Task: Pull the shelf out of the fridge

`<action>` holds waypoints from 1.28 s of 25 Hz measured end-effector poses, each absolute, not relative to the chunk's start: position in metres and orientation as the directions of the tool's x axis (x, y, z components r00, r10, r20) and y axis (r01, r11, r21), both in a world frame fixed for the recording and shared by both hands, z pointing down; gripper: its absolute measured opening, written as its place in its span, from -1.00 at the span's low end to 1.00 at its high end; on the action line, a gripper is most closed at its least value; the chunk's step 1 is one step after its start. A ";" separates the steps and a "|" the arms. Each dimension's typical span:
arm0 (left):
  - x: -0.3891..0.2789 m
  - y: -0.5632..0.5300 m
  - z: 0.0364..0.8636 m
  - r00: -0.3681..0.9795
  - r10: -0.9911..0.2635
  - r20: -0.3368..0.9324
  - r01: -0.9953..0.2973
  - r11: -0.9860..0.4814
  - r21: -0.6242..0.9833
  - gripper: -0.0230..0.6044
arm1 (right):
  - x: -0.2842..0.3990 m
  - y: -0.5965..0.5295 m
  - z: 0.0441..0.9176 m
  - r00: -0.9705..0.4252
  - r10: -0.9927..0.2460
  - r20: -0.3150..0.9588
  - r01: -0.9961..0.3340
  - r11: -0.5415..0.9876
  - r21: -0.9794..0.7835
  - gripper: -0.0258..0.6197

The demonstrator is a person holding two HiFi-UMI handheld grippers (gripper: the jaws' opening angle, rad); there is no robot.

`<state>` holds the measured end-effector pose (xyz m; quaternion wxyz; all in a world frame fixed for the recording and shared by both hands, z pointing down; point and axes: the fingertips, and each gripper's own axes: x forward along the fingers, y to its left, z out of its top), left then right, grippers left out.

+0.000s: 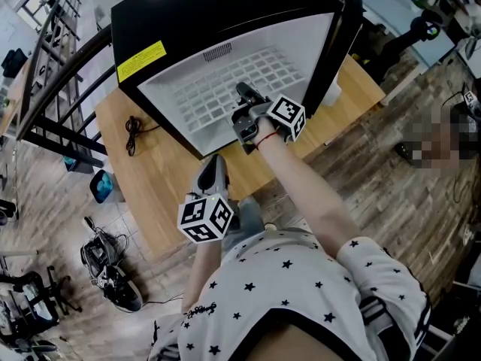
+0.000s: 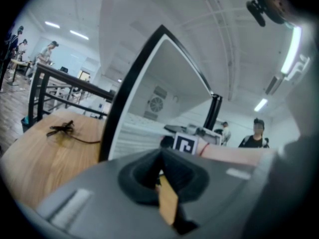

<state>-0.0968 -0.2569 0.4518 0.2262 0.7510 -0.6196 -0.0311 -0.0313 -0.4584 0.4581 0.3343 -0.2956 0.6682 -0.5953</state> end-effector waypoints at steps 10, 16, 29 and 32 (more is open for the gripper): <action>-0.094 -0.244 0.453 0.228 -0.945 0.233 -0.916 -0.127 0.382 -0.91 | -0.024 -0.445 0.458 -0.600 -0.794 -0.101 0.008 0.120 -0.993 -0.79; -0.092 -0.238 0.453 0.234 -0.944 0.233 -0.914 -0.132 0.384 -0.91 | -0.021 -0.438 0.458 -0.599 -0.794 -0.105 0.013 0.121 -0.993 -0.79; -0.088 -0.221 0.452 0.234 -0.946 0.224 -0.913 -0.134 0.385 -0.91 | -0.011 -0.420 0.460 -0.591 -0.800 -0.107 0.021 0.117 -0.993 -0.80; -0.088 -0.217 0.453 0.232 -0.946 0.225 -0.912 -0.131 0.389 -0.91 | -0.009 -0.416 0.461 -0.588 -0.801 -0.108 0.025 0.116 -0.993 -0.80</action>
